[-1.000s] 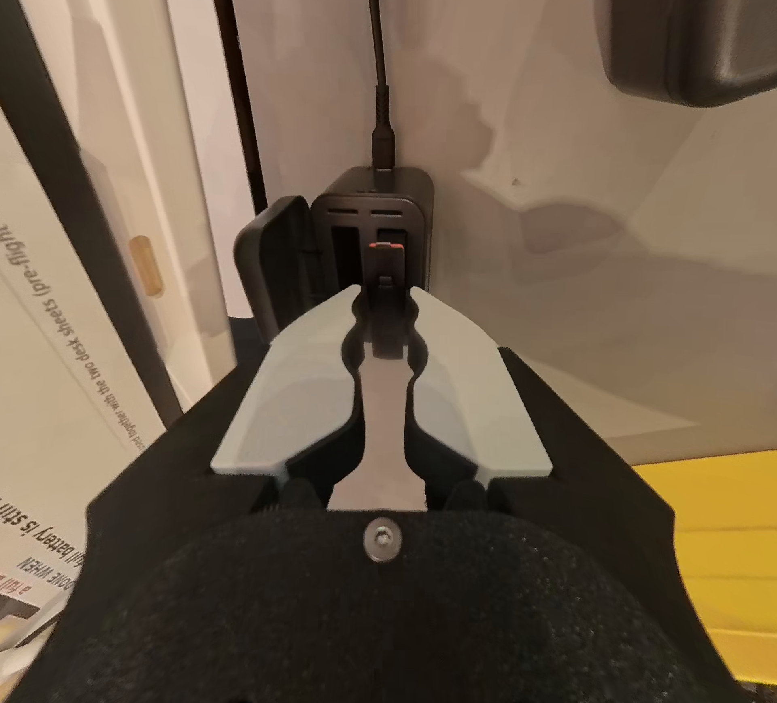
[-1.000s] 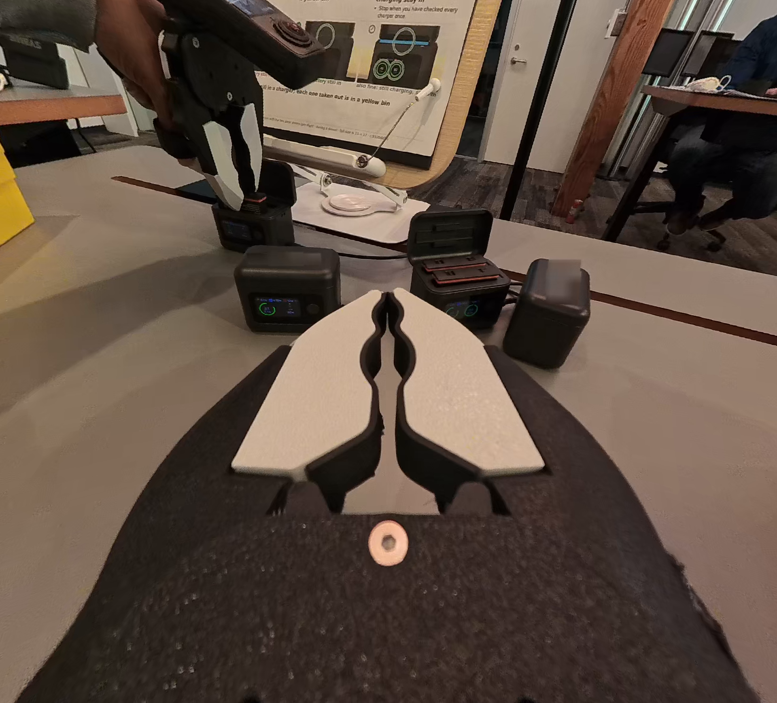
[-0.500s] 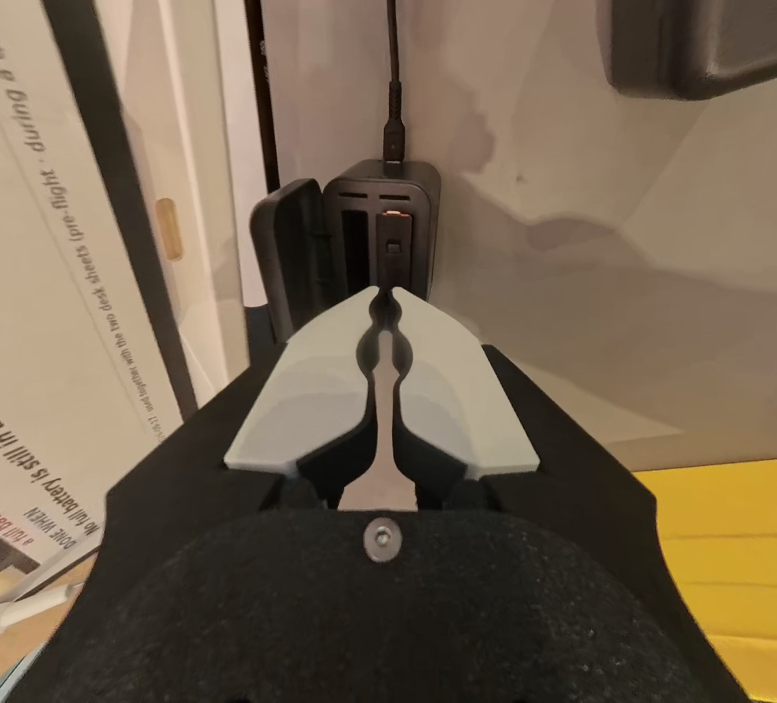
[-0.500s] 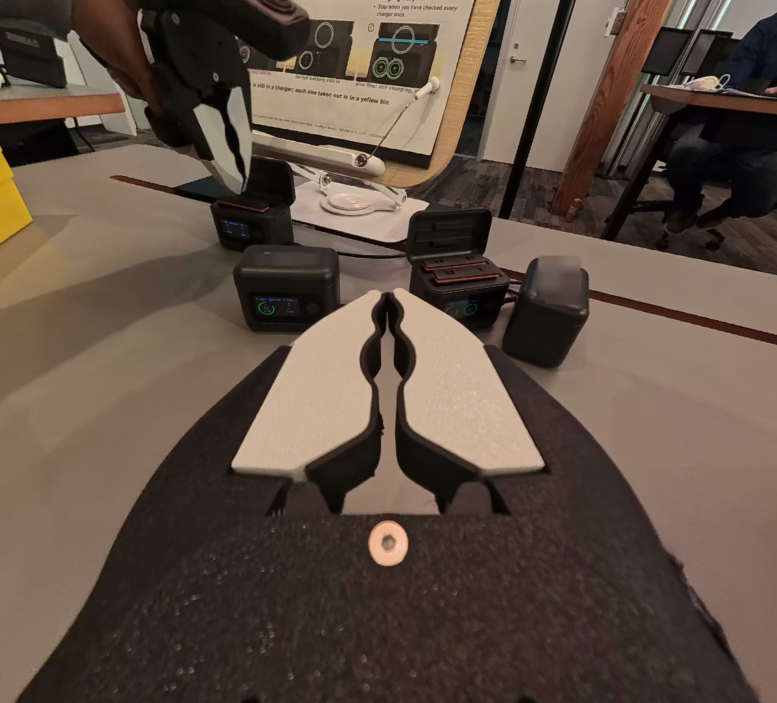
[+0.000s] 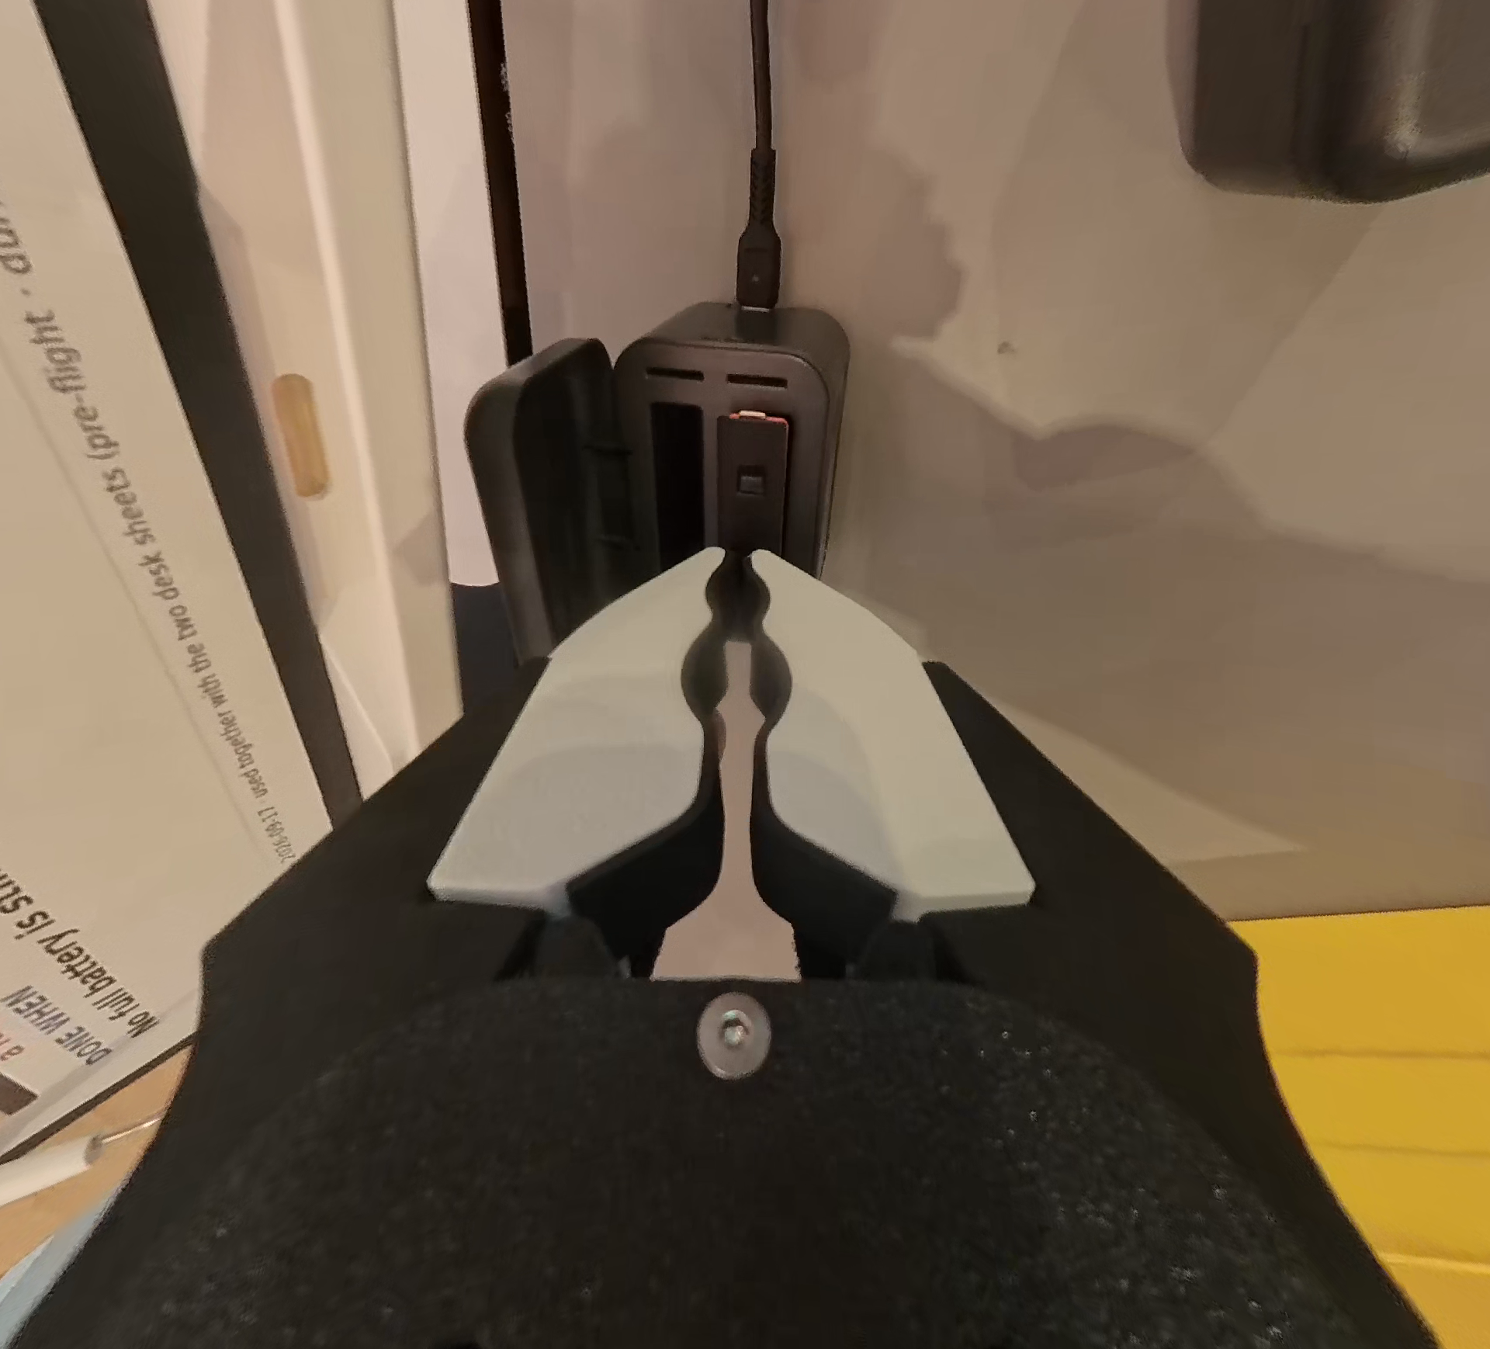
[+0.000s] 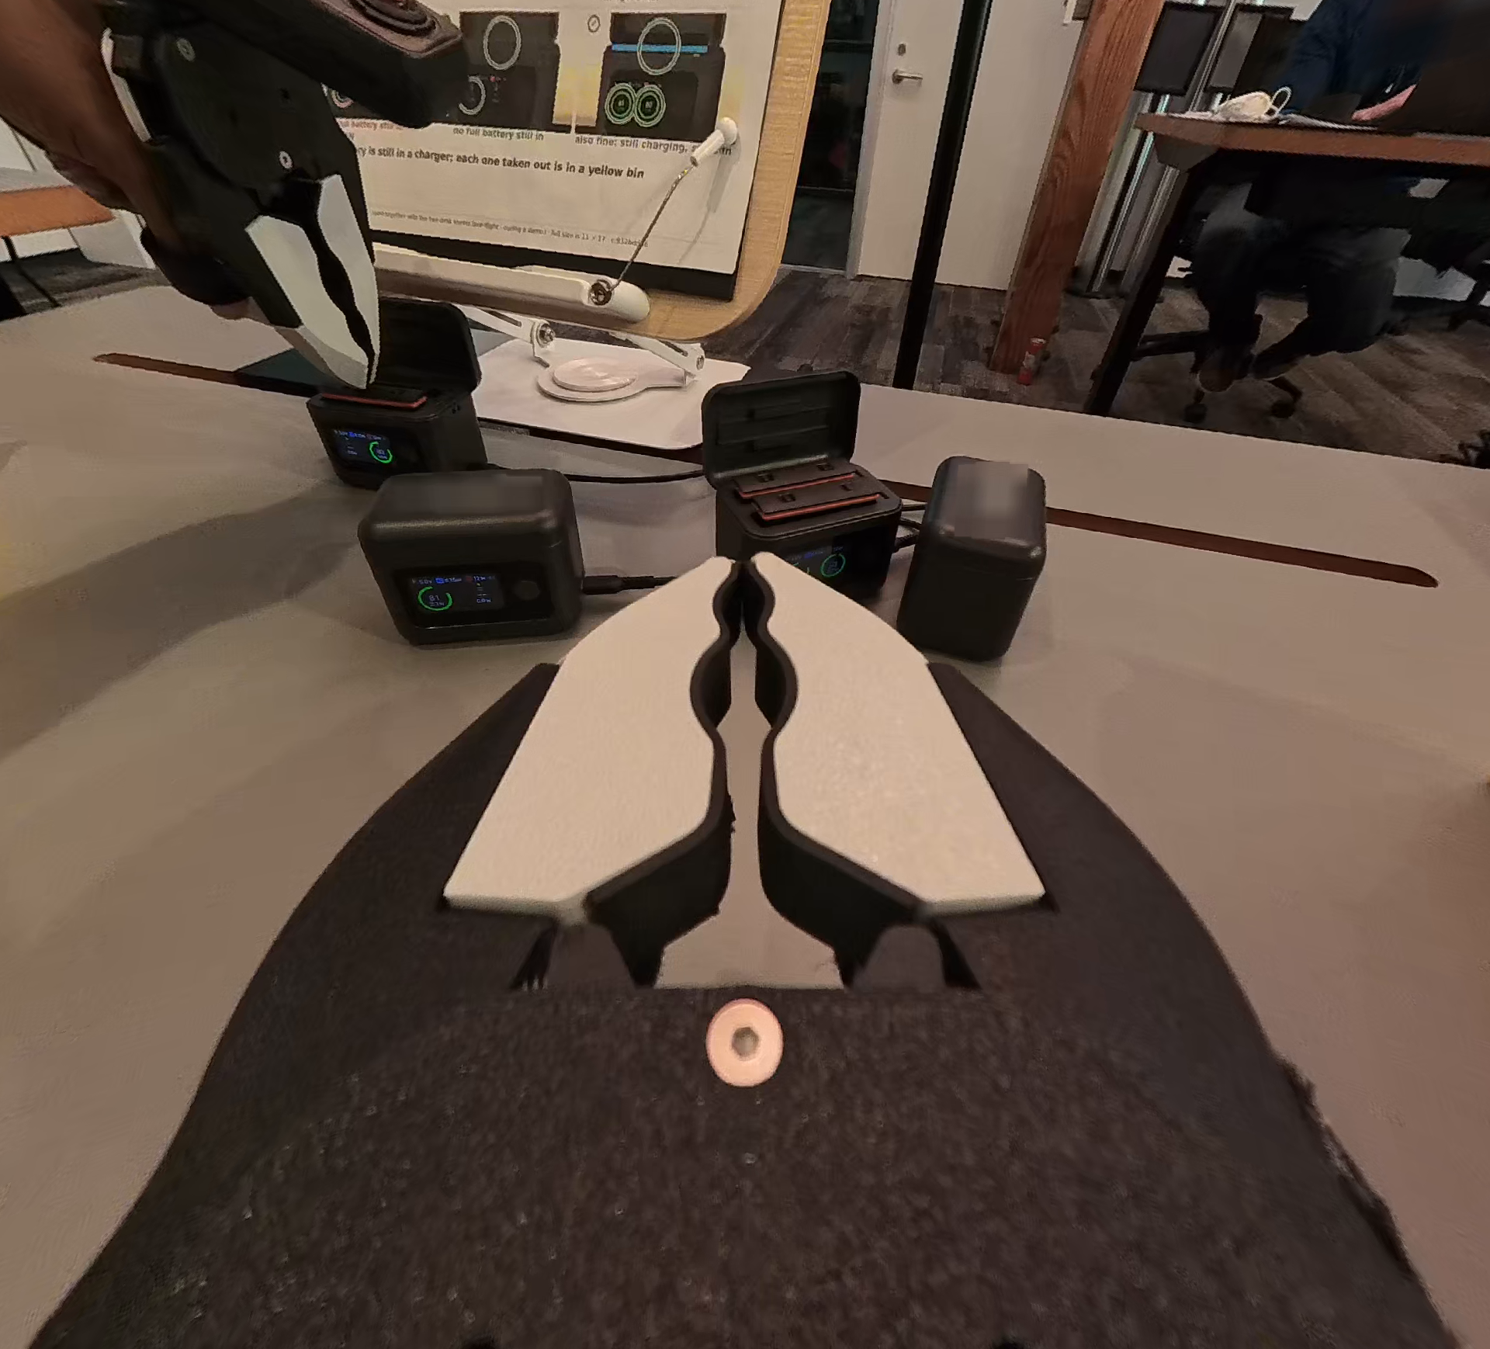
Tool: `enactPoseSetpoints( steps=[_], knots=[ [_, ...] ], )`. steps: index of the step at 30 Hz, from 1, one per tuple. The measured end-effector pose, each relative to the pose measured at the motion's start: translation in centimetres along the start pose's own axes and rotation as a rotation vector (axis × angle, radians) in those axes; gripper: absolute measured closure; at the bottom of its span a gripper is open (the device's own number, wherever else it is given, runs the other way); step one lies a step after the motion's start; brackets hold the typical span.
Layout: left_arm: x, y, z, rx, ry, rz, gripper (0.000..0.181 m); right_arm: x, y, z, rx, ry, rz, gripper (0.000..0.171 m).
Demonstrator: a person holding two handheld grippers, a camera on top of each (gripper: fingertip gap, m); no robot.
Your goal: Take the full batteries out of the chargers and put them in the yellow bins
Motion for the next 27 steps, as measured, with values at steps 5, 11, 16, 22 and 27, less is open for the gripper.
enactPoseSetpoints(
  steps=[5,11,16,22,27],
  knots=[
    [-0.2,0.1,0.0,0.044,0.006,-0.054,0.181,-0.3,0.0,0.1,0.0,0.01,-0.014,0.171],
    [0.0,5.1,0.8,0.238,0.05,-0.123,0.181,-0.6,-0.1,0.0,0.003,0.007,-0.032,0.171],
    [1.8,10.4,4.2,0.318,0.055,-0.219,0.181,-1.0,0.1,-0.3,0.018,0.014,-0.051,0.171],
    [6.2,13.5,11.6,0.299,0.111,-0.244,0.169,-1.4,0.4,-0.5,0.026,0.017,-0.072,0.171],
    [11.1,12.8,17.8,0.23,0.172,-0.174,0.165,-2.0,0.6,-0.4,0.027,0.024,-0.099,0.171]
  ],
)
Point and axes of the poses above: each gripper's, where its closed fingertips meet, y back along the fingers, z out of its underside, x = y × z across the jaws, the point moved 3 cm from there along y, back along the fingers, and after that the axes turned 2 degrees about y, right-handed, at the moved point
